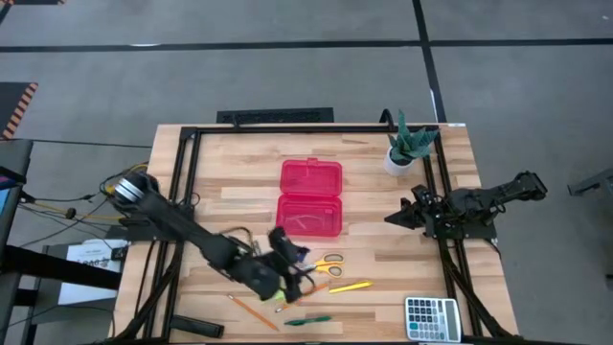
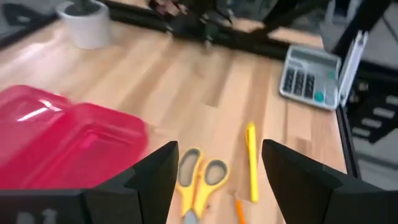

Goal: Pack school essentials
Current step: Put the yellow scissors into the supply box

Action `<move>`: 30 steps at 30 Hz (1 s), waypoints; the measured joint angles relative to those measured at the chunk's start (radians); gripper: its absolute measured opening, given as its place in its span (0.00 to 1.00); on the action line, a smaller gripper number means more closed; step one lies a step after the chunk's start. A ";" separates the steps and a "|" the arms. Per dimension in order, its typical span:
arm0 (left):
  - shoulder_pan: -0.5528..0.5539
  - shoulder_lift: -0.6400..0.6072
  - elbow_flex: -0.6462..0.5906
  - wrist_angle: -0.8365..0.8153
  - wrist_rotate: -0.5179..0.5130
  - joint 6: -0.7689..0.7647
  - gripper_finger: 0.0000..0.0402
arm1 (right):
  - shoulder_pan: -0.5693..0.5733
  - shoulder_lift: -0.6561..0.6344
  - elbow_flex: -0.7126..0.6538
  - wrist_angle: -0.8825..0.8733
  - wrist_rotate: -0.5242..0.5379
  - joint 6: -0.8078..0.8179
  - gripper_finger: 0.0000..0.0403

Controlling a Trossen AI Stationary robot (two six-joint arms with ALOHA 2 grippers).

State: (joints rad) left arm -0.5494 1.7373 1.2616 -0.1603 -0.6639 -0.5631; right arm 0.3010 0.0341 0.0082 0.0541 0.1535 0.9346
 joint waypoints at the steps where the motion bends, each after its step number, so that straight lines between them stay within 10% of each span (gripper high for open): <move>1: 0.003 0.032 0.022 0.000 0.023 0.008 0.56 | 0.001 0.000 0.000 0.001 0.000 0.015 0.02; 7: 0.025 0.167 0.112 -0.054 0.161 -0.079 0.56 | 0.001 0.000 0.000 -0.001 -0.036 0.053 0.02; 30: 0.022 0.179 -0.003 -0.109 0.154 -0.200 0.56 | -0.001 0.000 0.000 -0.013 -0.079 -0.050 0.02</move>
State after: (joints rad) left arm -0.5274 1.9163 1.2583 -0.2688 -0.5095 -0.7633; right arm 0.2996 0.0345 0.0078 0.0414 0.0748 0.8846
